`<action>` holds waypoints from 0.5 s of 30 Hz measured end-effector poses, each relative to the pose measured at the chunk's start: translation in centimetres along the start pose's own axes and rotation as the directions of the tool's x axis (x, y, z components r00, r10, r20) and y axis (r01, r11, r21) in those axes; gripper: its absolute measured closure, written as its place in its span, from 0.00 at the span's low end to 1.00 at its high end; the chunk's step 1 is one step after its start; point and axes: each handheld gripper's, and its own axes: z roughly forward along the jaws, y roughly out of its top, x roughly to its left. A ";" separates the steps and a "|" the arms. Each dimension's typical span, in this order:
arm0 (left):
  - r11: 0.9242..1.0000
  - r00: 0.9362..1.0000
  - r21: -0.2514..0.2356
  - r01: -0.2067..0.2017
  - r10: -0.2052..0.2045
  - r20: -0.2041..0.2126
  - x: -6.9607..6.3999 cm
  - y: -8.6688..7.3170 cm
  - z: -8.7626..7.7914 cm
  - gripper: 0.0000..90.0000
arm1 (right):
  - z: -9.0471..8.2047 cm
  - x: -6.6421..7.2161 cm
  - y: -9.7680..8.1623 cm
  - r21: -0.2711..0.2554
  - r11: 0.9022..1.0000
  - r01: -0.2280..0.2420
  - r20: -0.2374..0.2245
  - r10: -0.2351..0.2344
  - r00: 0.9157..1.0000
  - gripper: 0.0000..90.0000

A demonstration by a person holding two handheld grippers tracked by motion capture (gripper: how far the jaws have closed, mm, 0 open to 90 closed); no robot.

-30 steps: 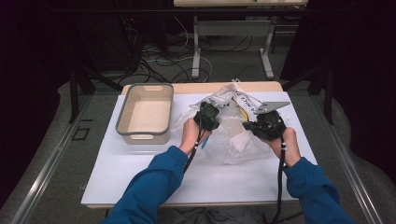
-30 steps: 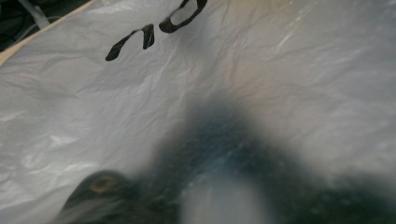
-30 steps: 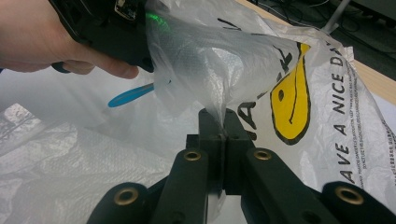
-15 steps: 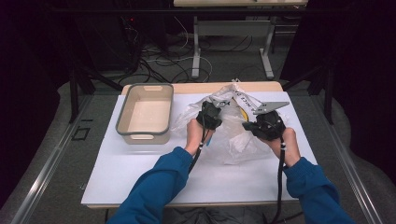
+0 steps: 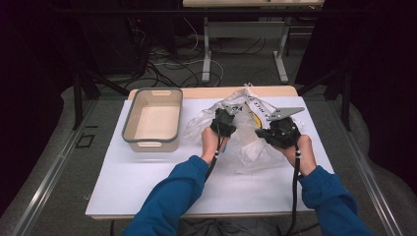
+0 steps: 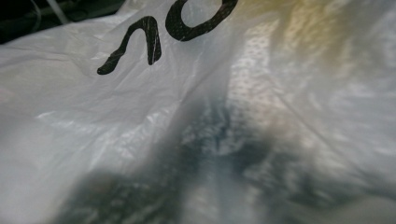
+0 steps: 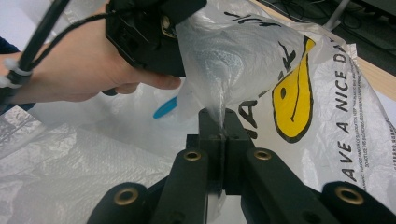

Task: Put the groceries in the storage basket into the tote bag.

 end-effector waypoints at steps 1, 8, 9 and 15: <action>1.000 1.000 -0.009 0.003 -0.003 -0.003 0.0 -0.1 0.1 0.88 | 0.0 0.0 0.0 -0.002 1.000 0.003 0.000 -0.003 1.000 1.00; 1.000 0.999 -0.004 -0.021 0.021 0.040 0.0 -0.7 -0.3 0.74 | 0.0 0.0 0.0 0.002 1.000 0.001 -0.001 -0.001 1.000 1.00; 1.000 0.999 -0.008 -0.022 0.022 0.048 0.0 -0.8 -0.3 0.72 | 0.0 0.0 0.0 0.002 1.000 0.003 -0.001 -0.003 1.000 1.00; 0.999 0.995 0.007 -0.053 0.052 0.084 -0.3 -1.3 -1.7 0.55 | -0.1 0.0 0.0 0.002 1.000 0.002 -0.003 -0.002 1.000 1.00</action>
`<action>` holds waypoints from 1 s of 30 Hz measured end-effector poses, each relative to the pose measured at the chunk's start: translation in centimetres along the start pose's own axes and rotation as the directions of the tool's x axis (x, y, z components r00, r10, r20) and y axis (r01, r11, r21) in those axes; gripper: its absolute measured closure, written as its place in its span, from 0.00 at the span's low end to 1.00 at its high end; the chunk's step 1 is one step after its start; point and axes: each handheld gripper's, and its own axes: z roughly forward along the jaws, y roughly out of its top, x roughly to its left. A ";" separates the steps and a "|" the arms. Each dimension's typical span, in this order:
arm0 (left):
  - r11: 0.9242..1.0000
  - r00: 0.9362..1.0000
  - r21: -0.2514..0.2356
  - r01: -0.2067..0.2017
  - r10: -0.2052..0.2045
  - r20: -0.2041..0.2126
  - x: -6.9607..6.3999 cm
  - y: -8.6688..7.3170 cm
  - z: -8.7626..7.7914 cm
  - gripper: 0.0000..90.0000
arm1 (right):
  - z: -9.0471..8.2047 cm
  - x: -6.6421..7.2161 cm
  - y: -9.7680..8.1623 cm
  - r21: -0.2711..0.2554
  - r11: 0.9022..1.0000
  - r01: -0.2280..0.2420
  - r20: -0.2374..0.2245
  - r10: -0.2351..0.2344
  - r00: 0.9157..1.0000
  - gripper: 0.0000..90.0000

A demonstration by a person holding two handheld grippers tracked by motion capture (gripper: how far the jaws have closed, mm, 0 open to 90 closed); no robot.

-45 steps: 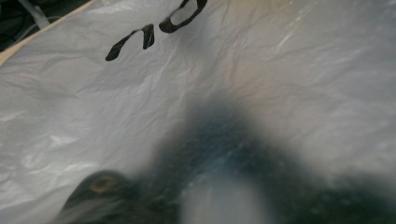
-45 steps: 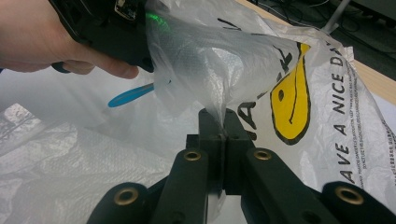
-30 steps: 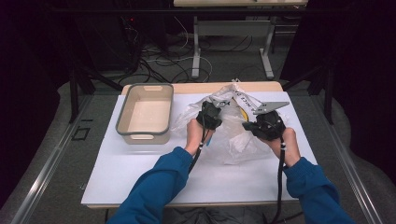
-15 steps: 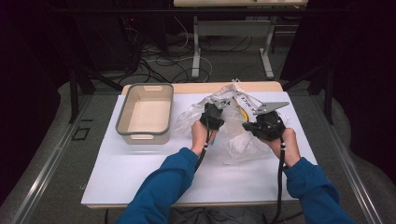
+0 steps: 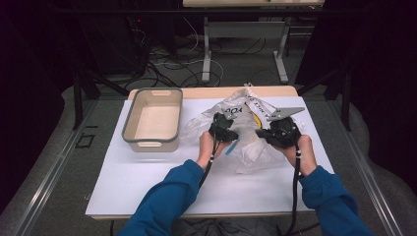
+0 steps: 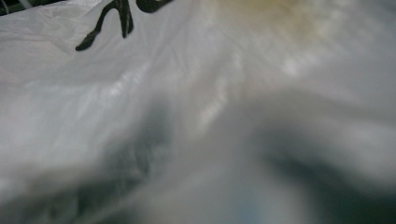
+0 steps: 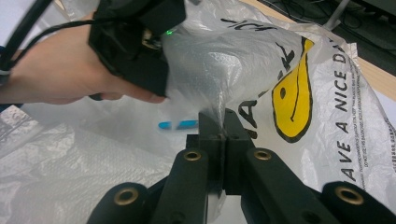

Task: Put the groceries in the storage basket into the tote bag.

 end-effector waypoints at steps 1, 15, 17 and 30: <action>1.000 1.000 0.007 -0.011 0.011 0.007 -0.1 -0.2 -0.4 0.52 | 0.0 0.0 0.0 0.000 1.000 0.000 0.001 0.000 1.000 1.00; 0.993 0.994 0.080 -0.087 0.082 0.068 1.1 -3.8 -5.0 0.31 | 0.0 0.1 0.0 0.010 1.000 -0.002 0.007 0.002 1.000 1.00; 0.992 0.993 0.084 -0.093 0.086 0.075 1.3 -4.2 -5.4 0.30 | 0.0 -0.1 0.0 0.005 1.000 0.000 0.005 0.000 1.000 1.00; 0.976 0.986 0.150 -0.158 0.148 0.075 1.7 -6.0 -7.7 0.18 | 0.0 0.1 -0.1 0.011 1.000 0.005 0.010 -0.005 1.000 1.00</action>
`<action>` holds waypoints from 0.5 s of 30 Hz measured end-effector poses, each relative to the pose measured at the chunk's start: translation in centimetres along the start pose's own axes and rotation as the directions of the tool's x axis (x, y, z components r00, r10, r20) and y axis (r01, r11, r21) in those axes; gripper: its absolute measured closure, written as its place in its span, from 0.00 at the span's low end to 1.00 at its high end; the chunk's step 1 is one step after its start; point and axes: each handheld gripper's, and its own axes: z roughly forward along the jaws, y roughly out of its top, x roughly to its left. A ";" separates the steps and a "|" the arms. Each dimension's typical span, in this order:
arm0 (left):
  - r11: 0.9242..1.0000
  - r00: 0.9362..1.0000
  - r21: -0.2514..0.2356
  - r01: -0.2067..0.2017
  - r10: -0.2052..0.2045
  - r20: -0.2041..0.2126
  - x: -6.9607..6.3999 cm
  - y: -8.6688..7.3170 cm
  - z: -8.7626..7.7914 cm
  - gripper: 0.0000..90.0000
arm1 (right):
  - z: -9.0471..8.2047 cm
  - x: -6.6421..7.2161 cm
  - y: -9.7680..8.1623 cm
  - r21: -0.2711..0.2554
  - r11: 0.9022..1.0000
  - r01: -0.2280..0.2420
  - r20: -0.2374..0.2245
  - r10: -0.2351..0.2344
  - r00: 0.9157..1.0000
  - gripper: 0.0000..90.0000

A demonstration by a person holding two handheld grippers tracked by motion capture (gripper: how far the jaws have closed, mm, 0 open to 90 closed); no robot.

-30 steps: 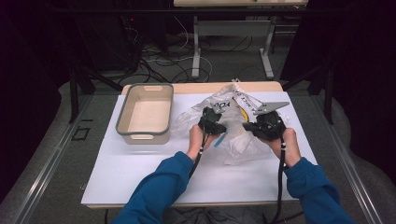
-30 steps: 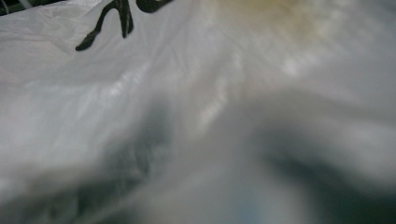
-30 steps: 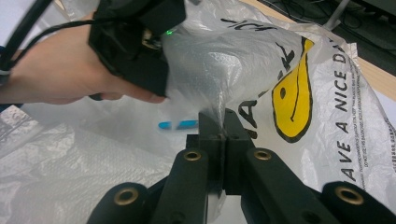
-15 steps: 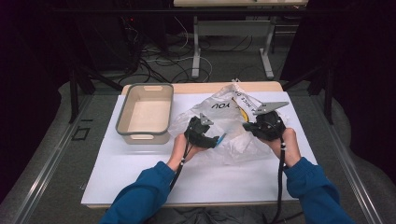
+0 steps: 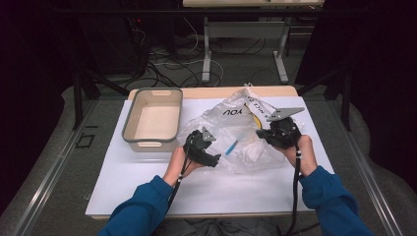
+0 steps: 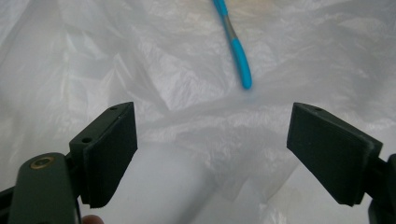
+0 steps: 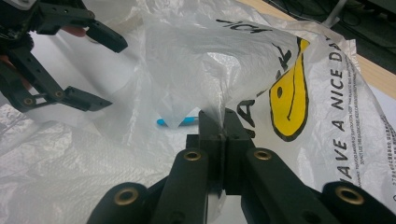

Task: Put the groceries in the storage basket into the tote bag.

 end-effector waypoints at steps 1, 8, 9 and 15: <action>1.000 1.000 0.006 0.002 -0.002 -0.005 0.0 -0.3 -0.1 0.17 | 0.0 0.0 0.0 -0.005 1.000 0.004 0.001 -0.004 1.000 1.00; 1.000 1.000 0.021 0.010 -0.009 -0.016 0.5 -1.4 -1.0 0.13 | -0.2 0.0 -0.1 -0.003 1.000 -0.007 0.001 0.007 1.000 1.00; 1.000 1.000 0.026 0.004 -0.004 -0.022 0.4 -1.6 -1.1 0.13 | -0.2 0.0 -0.1 -0.002 1.000 -0.004 0.006 0.004 1.000 1.00; 1.000 1.000 0.025 0.019 -0.019 -0.019 0.5 -2.3 -1.8 0.12 | -0.2 0.0 0.0 -0.003 1.000 0.004 0.004 -0.004 1.000 1.00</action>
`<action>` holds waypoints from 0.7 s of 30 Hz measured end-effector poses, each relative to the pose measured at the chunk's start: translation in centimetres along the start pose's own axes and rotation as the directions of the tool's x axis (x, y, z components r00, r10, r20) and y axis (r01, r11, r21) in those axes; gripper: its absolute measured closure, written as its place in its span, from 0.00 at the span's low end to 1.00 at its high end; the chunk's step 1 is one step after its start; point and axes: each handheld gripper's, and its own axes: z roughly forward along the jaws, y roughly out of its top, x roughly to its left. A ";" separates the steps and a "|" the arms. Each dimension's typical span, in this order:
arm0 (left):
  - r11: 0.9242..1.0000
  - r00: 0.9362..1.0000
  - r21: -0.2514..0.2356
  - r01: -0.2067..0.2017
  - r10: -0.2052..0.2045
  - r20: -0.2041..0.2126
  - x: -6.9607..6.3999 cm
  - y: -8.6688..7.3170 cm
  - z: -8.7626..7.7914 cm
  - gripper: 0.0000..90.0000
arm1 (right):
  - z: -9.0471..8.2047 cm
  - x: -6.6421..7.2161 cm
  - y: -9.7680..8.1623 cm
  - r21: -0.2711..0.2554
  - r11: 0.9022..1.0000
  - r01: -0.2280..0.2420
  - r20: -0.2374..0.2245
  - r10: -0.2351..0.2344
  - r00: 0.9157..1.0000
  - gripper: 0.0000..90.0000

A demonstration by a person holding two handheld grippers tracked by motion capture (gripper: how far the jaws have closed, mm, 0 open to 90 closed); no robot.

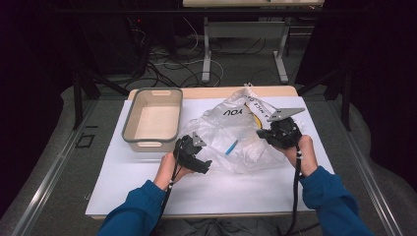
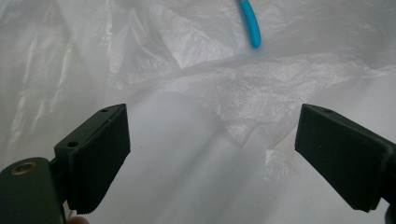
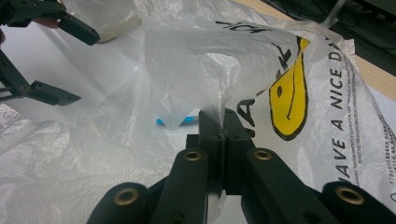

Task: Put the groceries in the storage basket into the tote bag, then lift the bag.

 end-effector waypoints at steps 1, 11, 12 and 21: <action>1.000 1.000 0.005 0.000 0.000 -0.001 0.1 -0.1 -0.2 0.11 | 0.0 0.0 0.0 0.001 1.000 0.000 0.000 0.000 1.000 1.00; 1.000 1.000 0.023 -0.001 0.001 -0.006 0.4 -1.2 -0.9 0.10 | 0.0 0.1 0.1 0.003 1.000 0.004 0.001 -0.004 1.000 1.00; 1.000 1.000 0.028 -0.004 0.005 -0.010 0.4 -1.2 -1.0 0.10 | 0.0 0.0 0.1 0.005 1.000 0.006 0.002 -0.006 1.000 1.00; 1.000 1.000 0.027 -0.003 0.004 -0.018 0.8 -1.5 -1.4 0.10 | 0.1 -0.1 0.1 0.003 1.000 0.004 0.002 -0.004 1.000 1.00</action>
